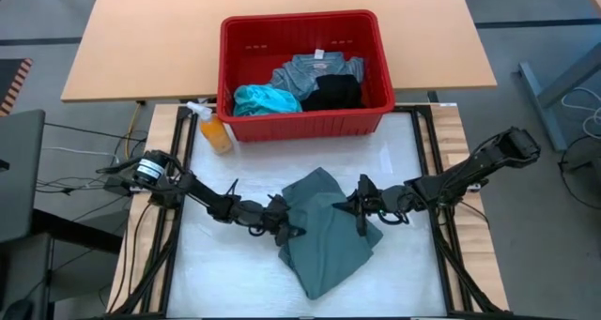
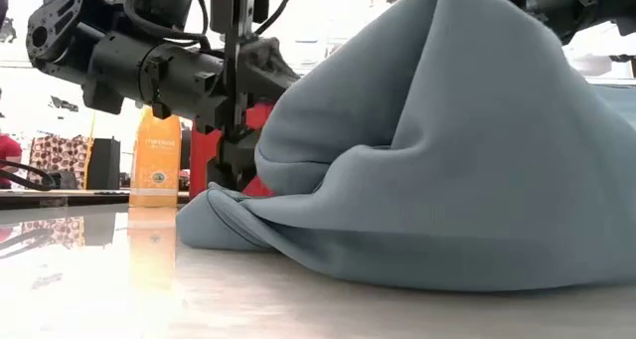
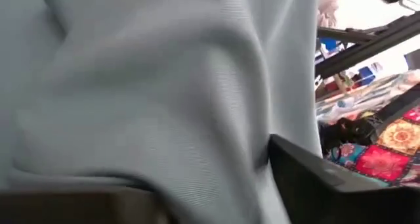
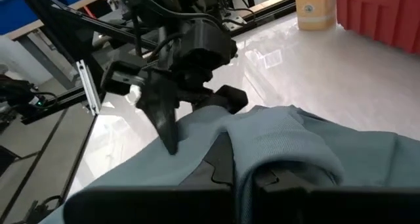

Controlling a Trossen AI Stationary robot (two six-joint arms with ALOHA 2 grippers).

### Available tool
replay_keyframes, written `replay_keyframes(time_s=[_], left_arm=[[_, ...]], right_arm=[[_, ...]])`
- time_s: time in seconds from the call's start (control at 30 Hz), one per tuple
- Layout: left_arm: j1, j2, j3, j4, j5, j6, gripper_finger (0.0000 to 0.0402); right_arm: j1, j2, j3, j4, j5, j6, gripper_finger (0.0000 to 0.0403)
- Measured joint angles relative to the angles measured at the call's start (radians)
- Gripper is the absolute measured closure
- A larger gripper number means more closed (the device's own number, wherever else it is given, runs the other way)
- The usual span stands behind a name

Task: Fold Laundry from Bin
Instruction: Fold the gray pants

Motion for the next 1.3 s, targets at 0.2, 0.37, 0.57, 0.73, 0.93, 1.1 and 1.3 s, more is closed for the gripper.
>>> replay_keyframes(time_s=[0.2,0.37,0.57,0.73,0.93,1.1,1.3], left_arm=[[0.016,0.001,0.002,0.088,0.043,0.038,0.0389],[0.017,-0.031,0.001,0.282,0.077,0.084,0.0398],[0.03,-0.167,0.002,0.317,0.048,0.191,0.04],[0.039,-0.302,0.061,0.273,0.061,0.325,0.04],[0.006,-0.406,0.275,-0.118,0.083,0.484,0.0401],[-0.047,-0.408,0.521,-0.46,0.077,0.629,0.0401],[-0.106,-0.408,0.752,-0.766,-0.041,0.791,0.0401]], right_arm=[[0.0,-0.034,0.0,-0.005,-0.001,-0.002,0.0379],[0.0,-0.139,0.0,0.004,-0.011,-0.041,0.0382],[0.0,-0.264,0.0,0.13,-0.021,-0.142,0.0382],[0.0,-0.288,0.0,0.287,-0.092,-0.226,0.0382],[0.009,-0.25,0.059,0.417,-0.194,-0.246,0.0382],[0.112,-0.182,0.219,0.368,-0.273,-0.394,0.0382],[0.273,-0.127,0.486,0.121,-0.259,-0.709,0.0382]])
